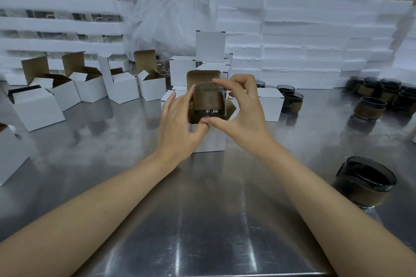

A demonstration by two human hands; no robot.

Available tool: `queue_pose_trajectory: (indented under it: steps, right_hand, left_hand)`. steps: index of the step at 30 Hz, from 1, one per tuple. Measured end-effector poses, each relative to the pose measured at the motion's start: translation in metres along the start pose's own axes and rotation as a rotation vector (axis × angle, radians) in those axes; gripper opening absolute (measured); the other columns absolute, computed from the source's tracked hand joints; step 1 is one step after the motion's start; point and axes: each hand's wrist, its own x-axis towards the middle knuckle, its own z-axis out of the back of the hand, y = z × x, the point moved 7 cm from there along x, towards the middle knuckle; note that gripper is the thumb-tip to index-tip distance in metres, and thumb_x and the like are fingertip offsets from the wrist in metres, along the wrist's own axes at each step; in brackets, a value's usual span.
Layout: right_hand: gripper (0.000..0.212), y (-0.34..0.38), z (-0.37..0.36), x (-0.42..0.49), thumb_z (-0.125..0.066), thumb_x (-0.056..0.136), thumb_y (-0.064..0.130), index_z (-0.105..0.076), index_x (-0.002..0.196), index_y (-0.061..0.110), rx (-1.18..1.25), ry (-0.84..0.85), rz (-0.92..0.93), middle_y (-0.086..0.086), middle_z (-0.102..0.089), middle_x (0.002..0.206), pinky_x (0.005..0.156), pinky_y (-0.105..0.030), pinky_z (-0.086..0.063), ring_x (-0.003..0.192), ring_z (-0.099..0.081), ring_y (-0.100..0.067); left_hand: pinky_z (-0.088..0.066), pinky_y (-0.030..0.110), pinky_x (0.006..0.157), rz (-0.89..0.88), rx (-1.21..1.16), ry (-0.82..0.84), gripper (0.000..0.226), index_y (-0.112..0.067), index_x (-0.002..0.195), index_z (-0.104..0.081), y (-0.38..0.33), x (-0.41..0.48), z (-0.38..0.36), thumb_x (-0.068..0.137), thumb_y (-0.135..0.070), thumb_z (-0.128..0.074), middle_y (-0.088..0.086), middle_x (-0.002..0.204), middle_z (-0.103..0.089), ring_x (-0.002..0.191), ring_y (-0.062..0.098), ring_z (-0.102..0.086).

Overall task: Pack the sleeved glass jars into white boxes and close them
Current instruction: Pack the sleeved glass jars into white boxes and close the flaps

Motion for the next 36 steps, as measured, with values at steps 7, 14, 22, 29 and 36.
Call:
queue_pose_trajectory:
  steps: [7,14,22,29,36]
  right_hand:
    - [0.067,-0.016,0.003,0.003,-0.083,0.07,0.015,-0.051,0.128,0.019,0.142,0.093,-0.074,0.005,-0.044,0.123,0.103,-0.019,-0.037,0.115,-0.049,0.002]
    - [0.062,-0.048,-0.002,-0.004,-0.069,0.085,0.019,-0.044,0.142,0.023,0.21,0.28,-0.21,0.012,-0.052,0.137,0.108,-0.014,-0.029,0.13,-0.041,0.002]
    - [0.077,-0.034,0.004,-0.002,-0.07,0.076,0.003,-0.038,0.143,0.026,0.015,0.15,-0.026,0.005,-0.046,0.132,0.099,-0.009,-0.033,0.119,-0.047,-0.002]
    - [0.062,-0.033,0.006,0.0,-0.073,0.067,0.004,-0.052,0.122,0.023,-0.017,0.093,0.004,0.007,-0.055,0.118,0.089,-0.007,-0.037,0.103,-0.055,-0.002]
    - [0.061,-0.047,-0.001,-0.004,-0.075,0.071,0.004,-0.044,0.111,0.037,0.142,0.111,-0.204,0.022,-0.061,0.115,0.094,-0.009,-0.037,0.115,-0.054,0.006]
  left_hand:
    - [-0.039,0.058,0.102,0.018,-0.11,-0.051,0.067,-0.013,0.141,-0.038,-0.004,-0.001,0.003,0.081,-0.034,-0.058,-0.023,0.12,-0.046,0.118,0.017,-0.049]
    - [-0.036,0.058,0.104,-0.019,-0.161,-0.109,0.067,-0.02,0.141,-0.033,-0.003,-0.002,0.006,0.082,-0.031,-0.061,-0.019,0.13,-0.045,0.124,0.003,-0.043]
    - [-0.038,0.059,0.1,-0.049,-0.163,-0.082,0.073,-0.014,0.141,-0.035,-0.009,-0.002,0.003,0.078,-0.03,-0.067,-0.013,0.128,-0.049,0.121,0.012,-0.047]
    - [-0.036,0.051,0.104,-0.083,-0.126,-0.092,0.072,-0.026,0.141,-0.033,-0.009,-0.002,0.005,0.078,-0.032,-0.068,-0.017,0.134,-0.045,0.122,0.013,-0.046]
    - [-0.033,0.035,0.106,0.003,-0.115,-0.03,0.073,-0.012,0.137,-0.047,-0.002,0.0,0.001,0.075,-0.043,-0.069,-0.013,0.125,-0.05,0.108,0.019,-0.051]
